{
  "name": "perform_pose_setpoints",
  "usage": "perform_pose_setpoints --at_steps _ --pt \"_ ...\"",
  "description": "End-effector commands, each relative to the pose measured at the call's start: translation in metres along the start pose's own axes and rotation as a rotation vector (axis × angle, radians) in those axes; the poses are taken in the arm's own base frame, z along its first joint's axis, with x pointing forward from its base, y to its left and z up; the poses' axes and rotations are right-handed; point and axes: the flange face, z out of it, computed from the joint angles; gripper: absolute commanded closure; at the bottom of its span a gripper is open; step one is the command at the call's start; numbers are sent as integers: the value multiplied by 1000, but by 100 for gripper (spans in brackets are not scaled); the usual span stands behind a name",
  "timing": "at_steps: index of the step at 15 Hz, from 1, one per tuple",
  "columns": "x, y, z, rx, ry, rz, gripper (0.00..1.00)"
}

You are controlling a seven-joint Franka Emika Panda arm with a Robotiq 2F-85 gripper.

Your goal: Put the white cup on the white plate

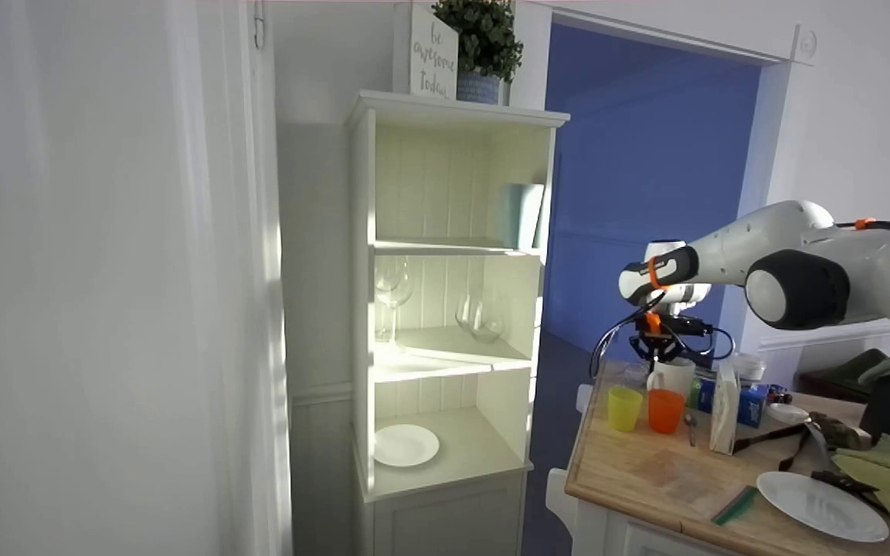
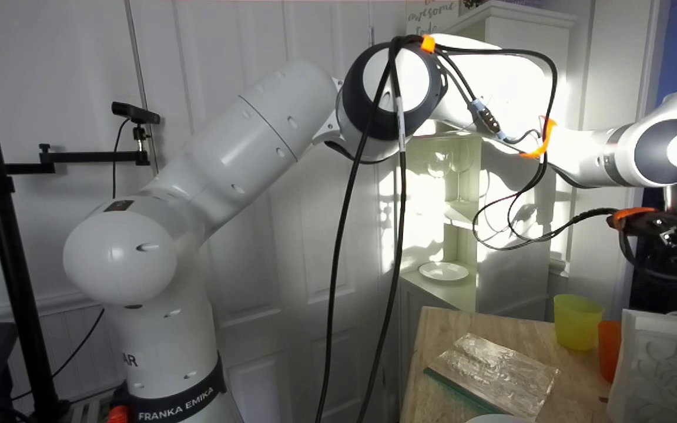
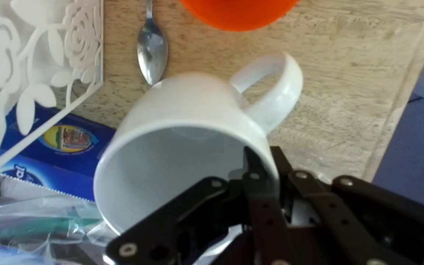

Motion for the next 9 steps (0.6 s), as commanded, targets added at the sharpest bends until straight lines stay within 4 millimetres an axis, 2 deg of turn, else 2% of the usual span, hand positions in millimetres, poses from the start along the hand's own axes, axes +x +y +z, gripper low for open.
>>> perform_pose_setpoints --at_steps 1,6,9 --pt "11 7 -53 24 52 18 97" --pt "-3 21 -119 -6 15 38 97" --pt "-11 47 -162 -16 -13 89 97"
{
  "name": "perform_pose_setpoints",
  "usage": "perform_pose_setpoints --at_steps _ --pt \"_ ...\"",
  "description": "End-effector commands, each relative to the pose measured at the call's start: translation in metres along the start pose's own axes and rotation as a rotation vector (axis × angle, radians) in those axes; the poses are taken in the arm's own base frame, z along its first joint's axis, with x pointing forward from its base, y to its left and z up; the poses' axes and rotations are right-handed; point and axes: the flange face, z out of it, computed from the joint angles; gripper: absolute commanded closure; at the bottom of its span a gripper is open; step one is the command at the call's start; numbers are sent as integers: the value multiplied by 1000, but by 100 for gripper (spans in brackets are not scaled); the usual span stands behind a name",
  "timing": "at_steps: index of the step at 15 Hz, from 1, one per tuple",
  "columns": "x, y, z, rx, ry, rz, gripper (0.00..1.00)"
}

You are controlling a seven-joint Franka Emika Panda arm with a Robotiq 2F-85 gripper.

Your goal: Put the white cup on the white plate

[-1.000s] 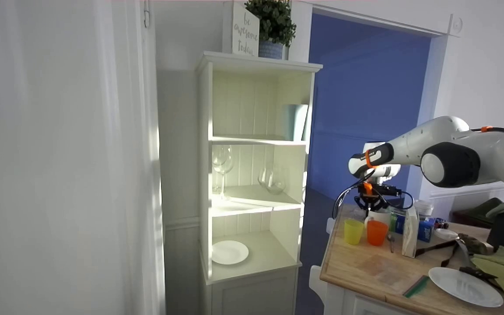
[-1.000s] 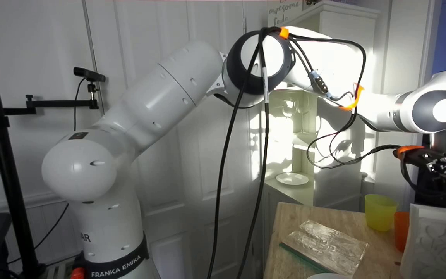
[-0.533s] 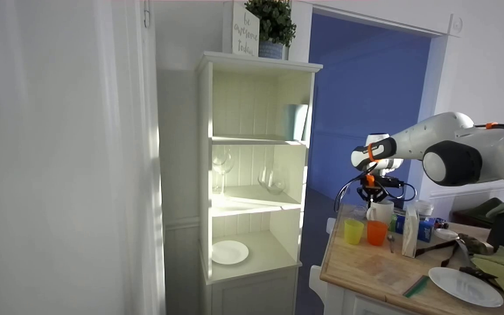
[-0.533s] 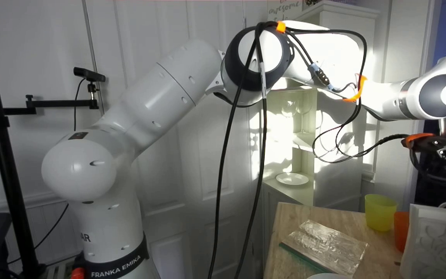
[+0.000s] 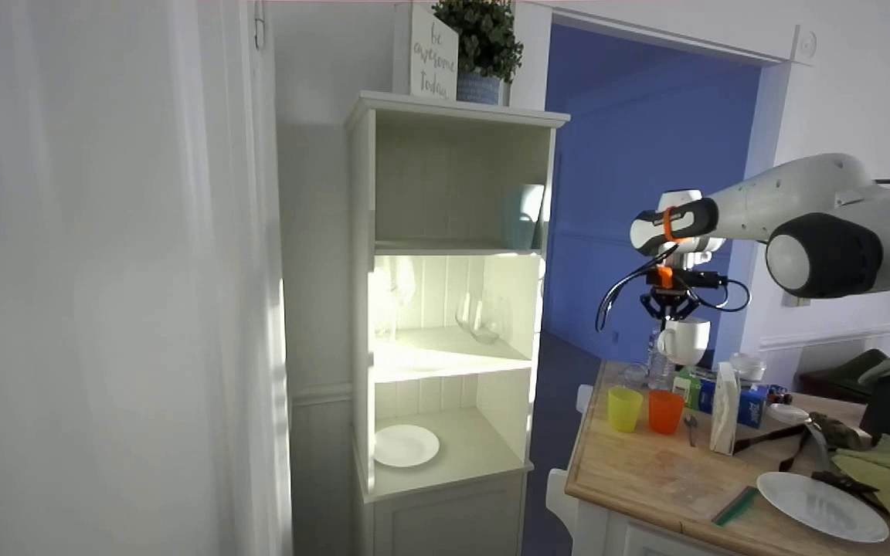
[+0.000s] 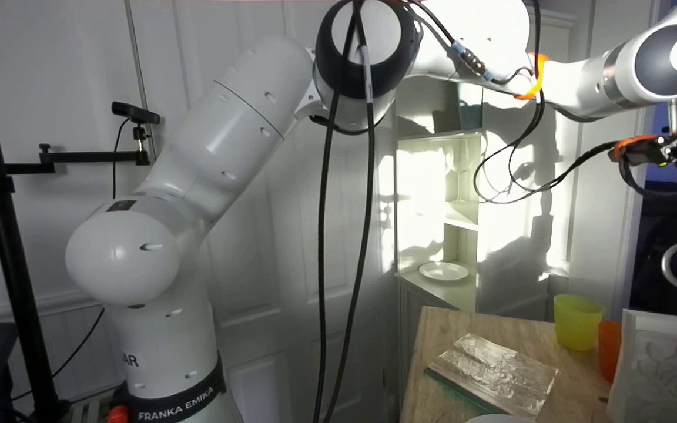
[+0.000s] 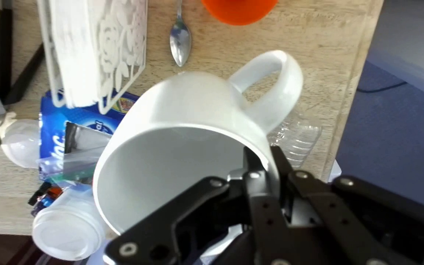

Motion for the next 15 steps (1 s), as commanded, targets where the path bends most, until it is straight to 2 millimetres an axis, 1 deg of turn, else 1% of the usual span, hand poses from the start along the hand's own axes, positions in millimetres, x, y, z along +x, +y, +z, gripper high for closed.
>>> perform_pose_setpoints --at_steps 1,3,5,7,9,11,12,13,14,15 --pt "-15 39 -62 -21 -26 71 97" --pt "-21 65 -83 -19 -57 93 97" --pt "-34 93 -102 -17 -89 120 97" --pt "-49 117 -110 -17 -112 161 97" --pt "-67 132 -111 -25 -135 190 97" --pt "-87 134 -108 -19 -149 212 97" --pt "-99 130 -105 -31 -153 216 97" --pt "-112 123 -102 -38 -156 210 97" --pt "-125 113 -99 -45 -152 196 97" --pt "-137 103 -93 -44 -144 187 97"
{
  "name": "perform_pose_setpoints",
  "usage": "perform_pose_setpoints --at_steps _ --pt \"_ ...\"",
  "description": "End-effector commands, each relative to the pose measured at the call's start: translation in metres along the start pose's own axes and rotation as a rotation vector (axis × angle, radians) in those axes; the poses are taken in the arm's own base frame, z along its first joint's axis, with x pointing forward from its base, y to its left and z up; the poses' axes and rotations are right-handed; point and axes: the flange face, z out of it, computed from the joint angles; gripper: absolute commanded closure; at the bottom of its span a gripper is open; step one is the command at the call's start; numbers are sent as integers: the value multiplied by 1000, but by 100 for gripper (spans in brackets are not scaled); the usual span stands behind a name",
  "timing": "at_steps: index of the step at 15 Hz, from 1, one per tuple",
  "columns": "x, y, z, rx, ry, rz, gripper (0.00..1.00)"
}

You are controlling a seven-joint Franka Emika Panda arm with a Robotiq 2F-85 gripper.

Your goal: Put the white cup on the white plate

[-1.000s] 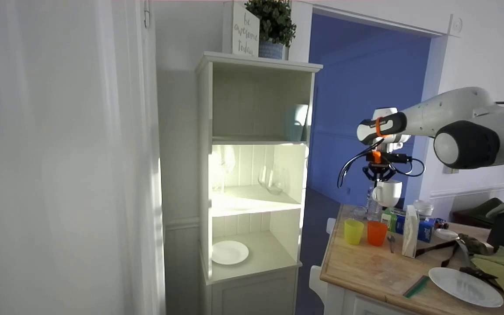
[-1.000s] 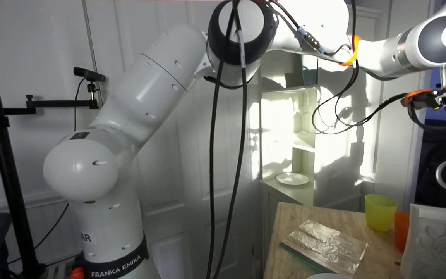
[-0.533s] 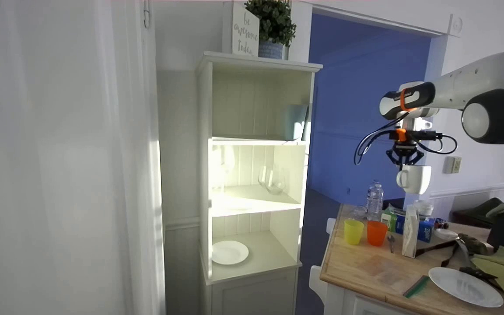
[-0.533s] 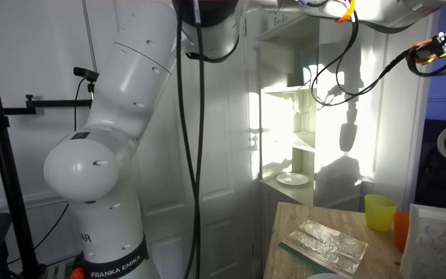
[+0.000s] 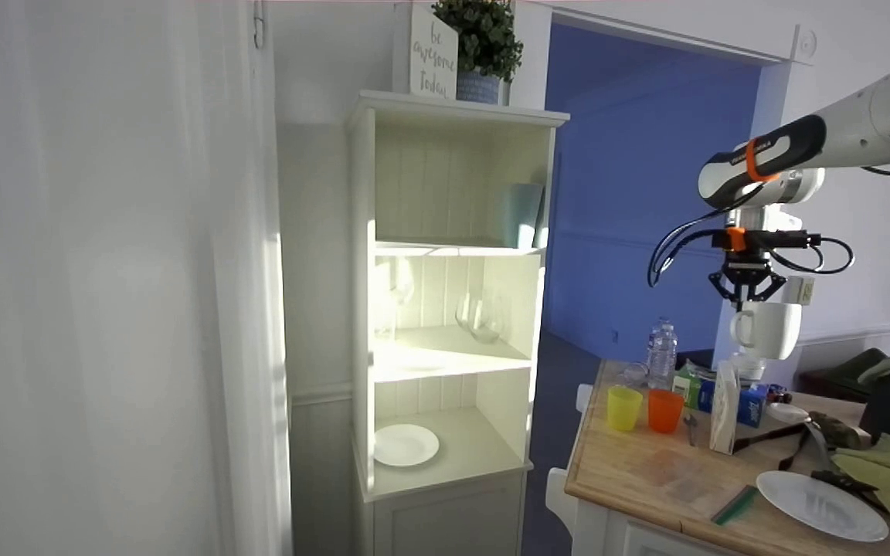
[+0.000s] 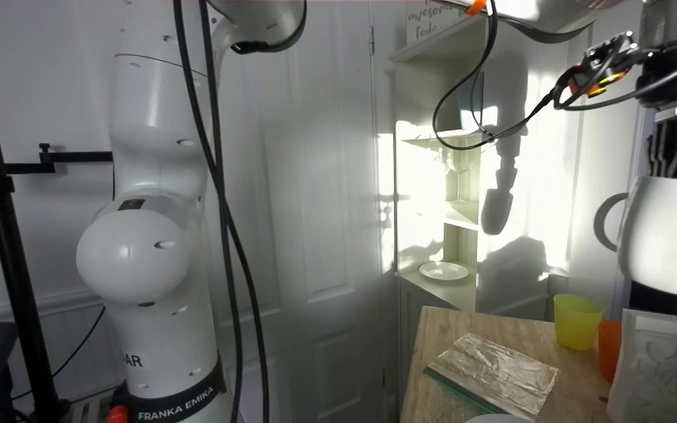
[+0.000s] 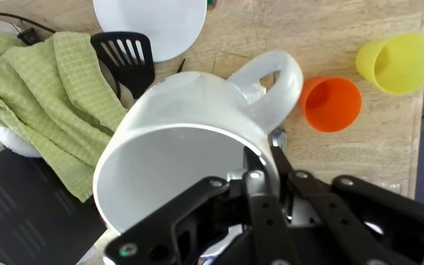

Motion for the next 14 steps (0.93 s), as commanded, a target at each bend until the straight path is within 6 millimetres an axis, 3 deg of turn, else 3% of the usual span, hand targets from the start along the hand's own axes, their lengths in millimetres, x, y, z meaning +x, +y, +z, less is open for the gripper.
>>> perform_pose_setpoints --at_steps 1,3,6,7,8,9,14 --pt "-65 -16 20 -11 -1 -39 97" --pt "-90 -30 49 -34 12 -36 97" --pt "-116 -25 102 -98 16 -47 97" --pt "-96 -44 87 -87 -13 -52 97" --pt "-102 -44 102 -100 -25 -56 90" --pt "-102 -44 106 -106 -30 -57 90" --pt "-97 -46 98 -96 -15 -53 90"
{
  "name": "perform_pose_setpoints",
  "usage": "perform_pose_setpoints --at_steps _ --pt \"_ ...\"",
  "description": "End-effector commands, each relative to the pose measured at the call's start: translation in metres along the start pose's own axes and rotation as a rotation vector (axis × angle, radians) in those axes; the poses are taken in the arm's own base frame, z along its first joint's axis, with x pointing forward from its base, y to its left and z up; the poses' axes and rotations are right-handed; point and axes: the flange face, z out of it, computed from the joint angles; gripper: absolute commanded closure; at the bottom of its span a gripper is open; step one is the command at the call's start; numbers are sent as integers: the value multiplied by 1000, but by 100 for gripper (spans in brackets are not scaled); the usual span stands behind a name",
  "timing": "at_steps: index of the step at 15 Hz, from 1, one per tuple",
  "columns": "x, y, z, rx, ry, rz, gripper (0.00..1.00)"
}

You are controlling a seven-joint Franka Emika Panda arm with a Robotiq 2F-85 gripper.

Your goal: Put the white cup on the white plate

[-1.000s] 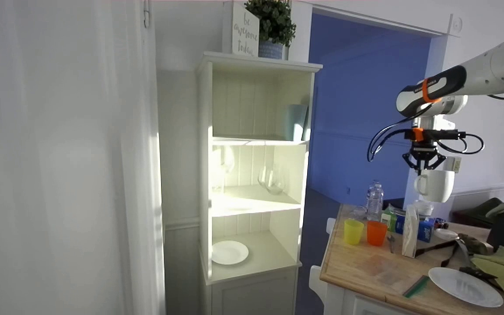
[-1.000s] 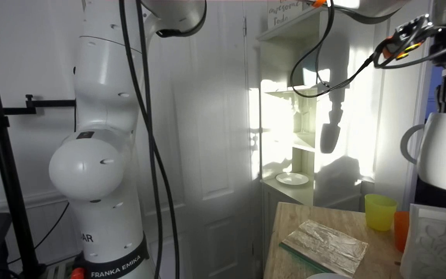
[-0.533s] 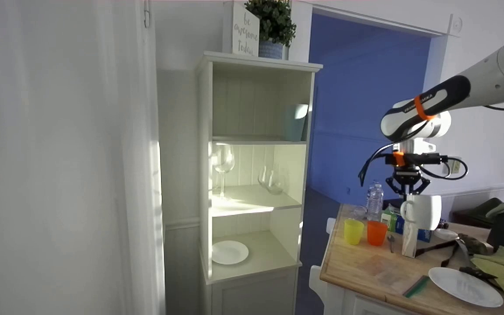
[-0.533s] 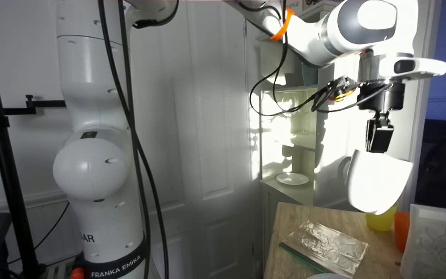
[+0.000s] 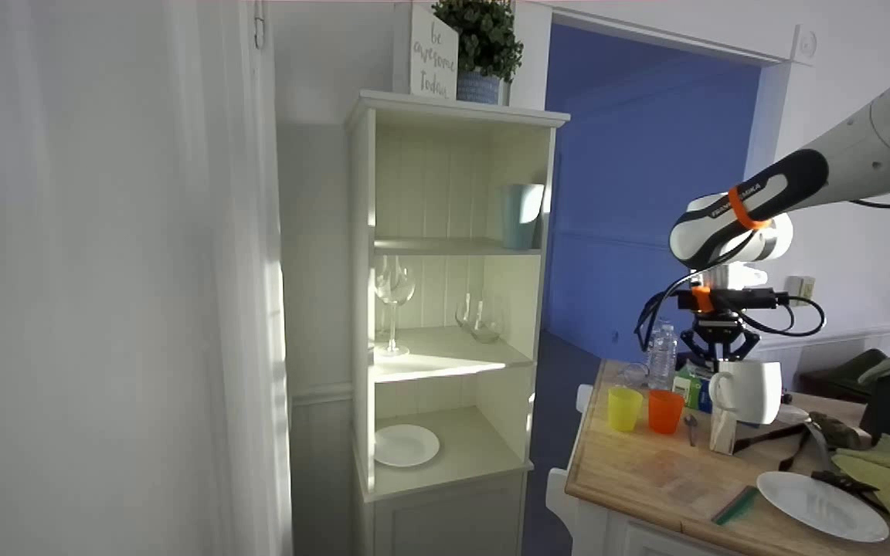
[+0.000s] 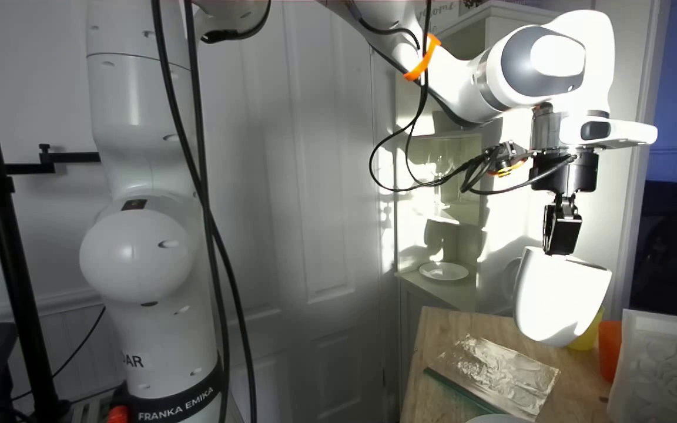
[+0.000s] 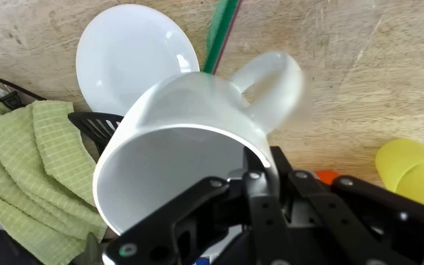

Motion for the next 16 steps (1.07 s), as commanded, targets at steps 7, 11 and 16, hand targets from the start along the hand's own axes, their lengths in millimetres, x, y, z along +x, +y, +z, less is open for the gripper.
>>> perform_pose_setpoints --at_steps 7,11,16 --pt "-2 15 7 38 24 21 97" --pt "3 53 37 118 31 98 97" --pt "3 113 70 176 -4 186 97"
